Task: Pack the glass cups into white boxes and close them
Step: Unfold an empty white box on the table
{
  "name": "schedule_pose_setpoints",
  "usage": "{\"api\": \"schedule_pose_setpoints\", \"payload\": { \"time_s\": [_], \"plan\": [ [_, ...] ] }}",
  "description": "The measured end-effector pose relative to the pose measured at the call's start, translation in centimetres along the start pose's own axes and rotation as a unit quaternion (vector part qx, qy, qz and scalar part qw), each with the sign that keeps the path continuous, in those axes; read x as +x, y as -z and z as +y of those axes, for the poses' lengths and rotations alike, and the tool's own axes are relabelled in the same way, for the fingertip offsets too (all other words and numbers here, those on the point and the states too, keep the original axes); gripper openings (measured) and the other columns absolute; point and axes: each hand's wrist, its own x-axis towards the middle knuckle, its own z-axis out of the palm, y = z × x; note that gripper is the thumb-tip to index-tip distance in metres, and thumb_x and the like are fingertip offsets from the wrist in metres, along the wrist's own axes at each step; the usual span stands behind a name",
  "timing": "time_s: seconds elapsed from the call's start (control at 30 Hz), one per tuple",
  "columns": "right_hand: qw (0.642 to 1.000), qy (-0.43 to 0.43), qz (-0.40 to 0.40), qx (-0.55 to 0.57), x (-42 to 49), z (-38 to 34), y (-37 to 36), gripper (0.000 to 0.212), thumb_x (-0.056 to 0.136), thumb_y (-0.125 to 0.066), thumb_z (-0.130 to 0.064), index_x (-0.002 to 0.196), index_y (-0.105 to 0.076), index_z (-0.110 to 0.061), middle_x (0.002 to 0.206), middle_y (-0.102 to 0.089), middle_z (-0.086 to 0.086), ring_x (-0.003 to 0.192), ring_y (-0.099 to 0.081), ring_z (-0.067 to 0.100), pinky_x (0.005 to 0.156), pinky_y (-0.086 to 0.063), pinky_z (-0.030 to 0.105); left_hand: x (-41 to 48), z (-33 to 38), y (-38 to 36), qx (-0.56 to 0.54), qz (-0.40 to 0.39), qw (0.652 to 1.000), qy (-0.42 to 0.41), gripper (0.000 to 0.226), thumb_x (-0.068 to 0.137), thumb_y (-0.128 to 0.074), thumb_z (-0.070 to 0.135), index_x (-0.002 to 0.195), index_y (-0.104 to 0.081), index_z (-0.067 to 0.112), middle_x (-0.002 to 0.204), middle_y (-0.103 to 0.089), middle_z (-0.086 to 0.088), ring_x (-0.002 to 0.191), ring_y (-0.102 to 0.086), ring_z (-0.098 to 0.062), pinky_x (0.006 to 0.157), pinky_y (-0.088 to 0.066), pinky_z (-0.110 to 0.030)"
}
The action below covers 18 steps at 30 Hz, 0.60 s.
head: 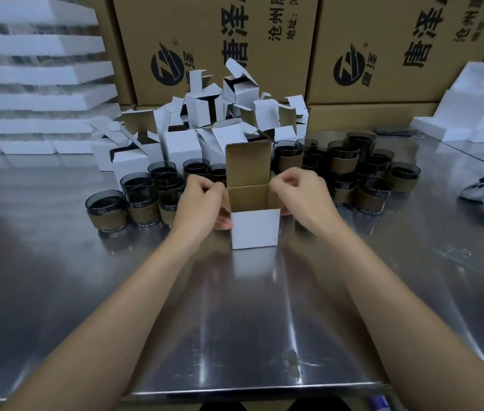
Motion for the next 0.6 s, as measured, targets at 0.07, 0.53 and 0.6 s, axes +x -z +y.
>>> {"api": "schedule_pose_setpoints", "payload": {
  "time_s": [0.07, 0.53, 0.6],
  "plan": [
    [0.997, -0.02, 0.02, 0.067, -0.1, -0.3, 0.3, 0.012, 0.088, -0.056, -0.013, 0.094, -0.066, -0.009, 0.06, -0.064, -0.005, 0.057, -0.064, 0.007, 0.05, -0.055, 0.023, 0.1, 0.4, 0.5, 0.016, 0.002, 1.0, 0.002, 0.018, 0.094, -0.042, 0.013, 0.111, -0.047, 0.017, 0.074, -0.063, -0.008, 0.041, -0.06, -0.017, 0.041, -0.048, -0.023],
    [0.958, 0.045, 0.03, -0.281, -0.4, 0.2, -0.2, 0.036, 0.086, -0.057, -0.043, 0.061, -0.066, -0.019, 0.066, -0.059, -0.003, 0.067, -0.056, 0.021, 0.055, -0.036, 0.028, 0.2, 0.2, 1.4, 0.297, -0.091, 0.95, 0.026, 0.032, 0.094, -0.047, 0.04, 0.107, -0.038, 0.011, 0.089, -0.052, 0.002, 0.074, -0.051, -0.014, 0.056, -0.034, -0.031],
    [0.962, 0.082, 0.068, -0.25, -0.3, 0.1, -0.2, 0.03, 0.081, -0.066, -0.051, 0.076, -0.072, -0.022, 0.072, -0.058, -0.008, 0.072, -0.057, 0.016, 0.058, -0.038, 0.029, 0.0, 0.2, 1.4, 0.292, -0.078, 0.953, 0.022, 0.028, 0.095, -0.044, 0.037, 0.105, -0.039, 0.012, 0.092, -0.052, 0.001, 0.078, -0.051, -0.016, 0.055, -0.032, -0.03]
  ]
}}
